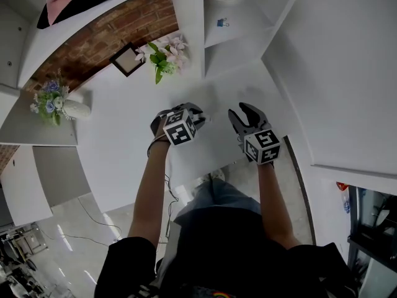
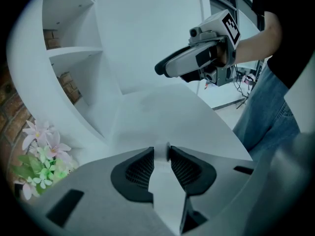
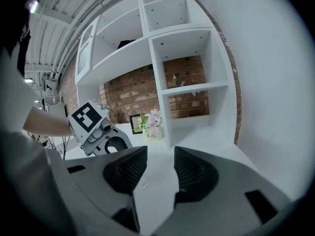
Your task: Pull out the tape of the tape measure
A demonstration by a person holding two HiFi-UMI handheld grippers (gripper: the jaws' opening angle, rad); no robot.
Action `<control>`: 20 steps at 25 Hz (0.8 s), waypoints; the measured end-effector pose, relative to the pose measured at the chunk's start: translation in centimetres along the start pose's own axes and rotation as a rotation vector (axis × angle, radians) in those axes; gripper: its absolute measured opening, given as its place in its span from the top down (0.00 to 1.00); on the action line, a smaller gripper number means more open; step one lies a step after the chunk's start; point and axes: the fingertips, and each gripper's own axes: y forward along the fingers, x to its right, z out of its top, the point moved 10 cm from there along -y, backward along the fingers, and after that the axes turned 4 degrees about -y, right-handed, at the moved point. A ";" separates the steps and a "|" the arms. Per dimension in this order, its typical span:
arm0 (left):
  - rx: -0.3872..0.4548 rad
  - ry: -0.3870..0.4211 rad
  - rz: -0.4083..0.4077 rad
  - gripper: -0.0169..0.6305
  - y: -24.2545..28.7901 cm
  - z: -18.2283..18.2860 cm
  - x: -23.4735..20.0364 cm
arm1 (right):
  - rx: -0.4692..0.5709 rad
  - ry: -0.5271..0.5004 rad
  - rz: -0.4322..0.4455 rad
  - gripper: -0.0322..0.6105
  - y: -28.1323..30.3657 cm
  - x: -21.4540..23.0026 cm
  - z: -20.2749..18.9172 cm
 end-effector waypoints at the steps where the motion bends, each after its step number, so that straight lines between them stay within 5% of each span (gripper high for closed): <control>1: 0.004 0.002 -0.009 0.81 0.0 0.0 0.1 | -0.004 0.000 0.006 0.72 0.1 0.0 -0.1; 10: 0.039 0.015 -0.053 0.85 -0.2 0.0 1.6 | -0.023 0.014 0.043 0.71 0.6 -0.2 -0.5; 20: 0.124 -0.052 0.064 0.85 -4.0 -1.3 3.4 | -0.060 -0.001 0.149 0.72 1.6 -1.9 -0.2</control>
